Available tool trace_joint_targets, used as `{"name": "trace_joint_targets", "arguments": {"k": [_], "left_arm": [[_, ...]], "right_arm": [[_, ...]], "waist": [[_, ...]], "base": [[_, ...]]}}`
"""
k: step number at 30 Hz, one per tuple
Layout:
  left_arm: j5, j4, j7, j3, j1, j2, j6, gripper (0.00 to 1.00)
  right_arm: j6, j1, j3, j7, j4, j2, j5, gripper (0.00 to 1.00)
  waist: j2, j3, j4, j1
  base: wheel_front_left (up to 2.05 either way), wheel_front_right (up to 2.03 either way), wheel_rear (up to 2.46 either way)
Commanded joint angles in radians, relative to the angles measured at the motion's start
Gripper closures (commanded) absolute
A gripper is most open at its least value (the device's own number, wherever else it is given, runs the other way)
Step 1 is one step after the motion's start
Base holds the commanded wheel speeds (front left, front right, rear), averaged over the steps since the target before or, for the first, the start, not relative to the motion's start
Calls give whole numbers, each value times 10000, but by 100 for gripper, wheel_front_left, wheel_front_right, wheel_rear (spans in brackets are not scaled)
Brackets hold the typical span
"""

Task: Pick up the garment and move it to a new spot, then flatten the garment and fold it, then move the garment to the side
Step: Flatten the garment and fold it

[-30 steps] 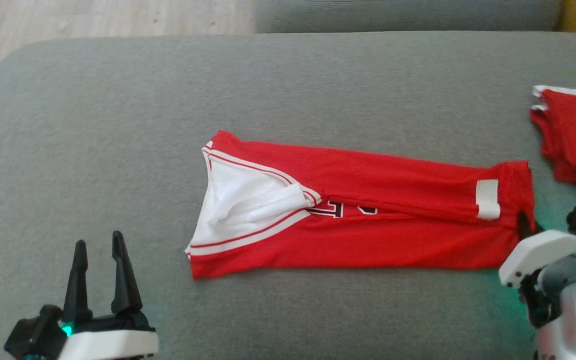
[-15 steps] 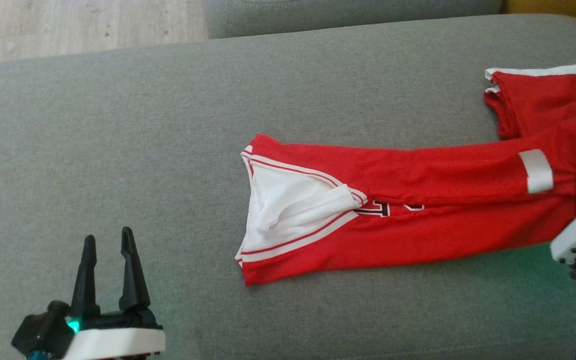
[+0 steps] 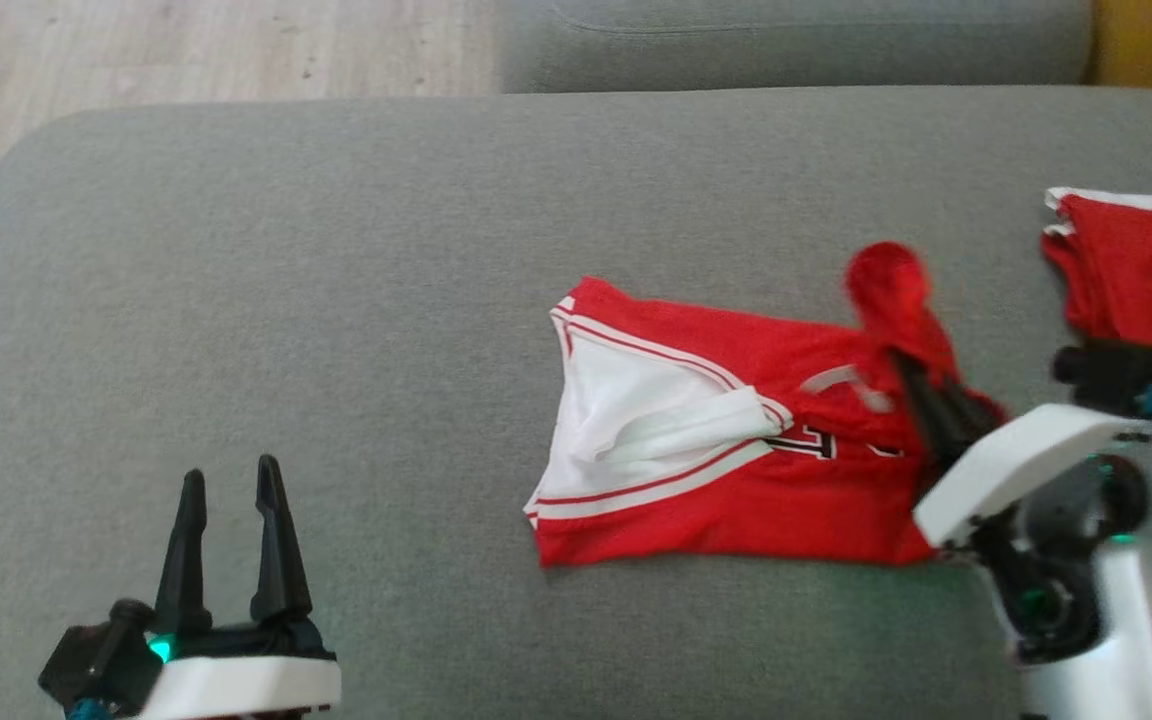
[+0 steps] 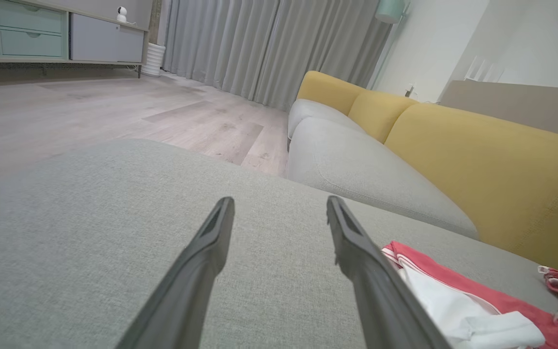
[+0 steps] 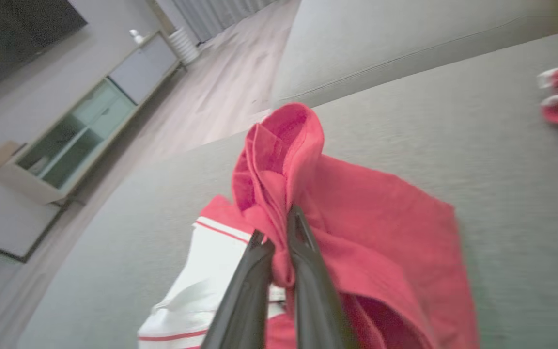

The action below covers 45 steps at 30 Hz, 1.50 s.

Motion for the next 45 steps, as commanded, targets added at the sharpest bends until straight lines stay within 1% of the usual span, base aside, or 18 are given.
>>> {"name": "trace_joint_targets", "arguments": {"k": [1,6,14,15,16,22,23,24,25,28,32,37,38,41,45], "left_arm": [[21,-250,-42,280,-431,-27,17,0],[8,-163,-30,156,-511,-79,29,0],[-17,-21,-42,-57,-683,-156,-22,0],[-16,-2,-44,-85,-706,-164,-32,0],[-16,-2,-44,-85,-706,-164,-32,0],[-30,134,-65,-214,-806,-217,-81,0],[-32,156,-69,-223,-812,-224,-87,0],[-32,177,-74,-231,-819,-230,-91,0],[-32,198,-78,-237,-825,-236,-94,0],[-32,248,-89,-241,-837,-252,-92,0],[-37,314,-100,-234,-852,-248,-116,0],[-13,360,-109,-311,-910,-264,-161,0],[0,376,-111,-349,-940,-272,-167,0],[33,412,-113,-451,-991,-283,-189,0],[62,487,-66,-586,-1090,-287,-210,0]], "right_arm": [[65,-387,652,-238,-217,-46,549,100],[65,-927,1928,-1009,722,-45,1620,100],[65,-2173,3503,-2373,2972,-44,3027,100],[65,-2355,3670,-2526,3268,-44,3133,100],[65,-2355,3670,-2526,3268,-44,3133,100],[65,-3323,4611,-3271,5049,-44,3789,100],[65,-3456,4802,-3357,5283,-44,3936,89],[65,-3558,5020,-3382,5489,-44,4153,57],[65,-3650,5223,-3423,5666,-44,4382,0],[65,-3952,5699,-3751,6121,-44,4880,0],[65,-4362,6187,-4291,6378,-44,5434,0],[65,-4927,6236,-5125,6573,-43,5500,0],[65,-5146,6061,-5483,6755,-43,5158,0],[65,-5436,5578,-6089,7171,-43,4046,0],[65,-5439,4714,-6579,7488,-97,2534,0]], "waist": [[-1,-20,230,0],[-1,8,621,0],[-1,54,1232,0],[-1,61,1293,0],[-1,61,1293,0],[-1,86,1554,0],[-1,93,1576,0],[-1,98,1591,0],[-1,101,1600,0],[-1,113,1577,0],[-1,138,1401,0],[-1,159,1114,0],[-1,163,978,0],[-1,156,793,0],[-1,138,558,0]], "base": [[0,0,0],[0,0,0],[0,0,0],[0,0,0],[0,0,0],[0,0,0],[0,0,0],[0,0,0],[0,0,0],[0,0,0],[0,0,0],[0,0,0],[0,0,0],[0,0,0],[0,0,0]]}}
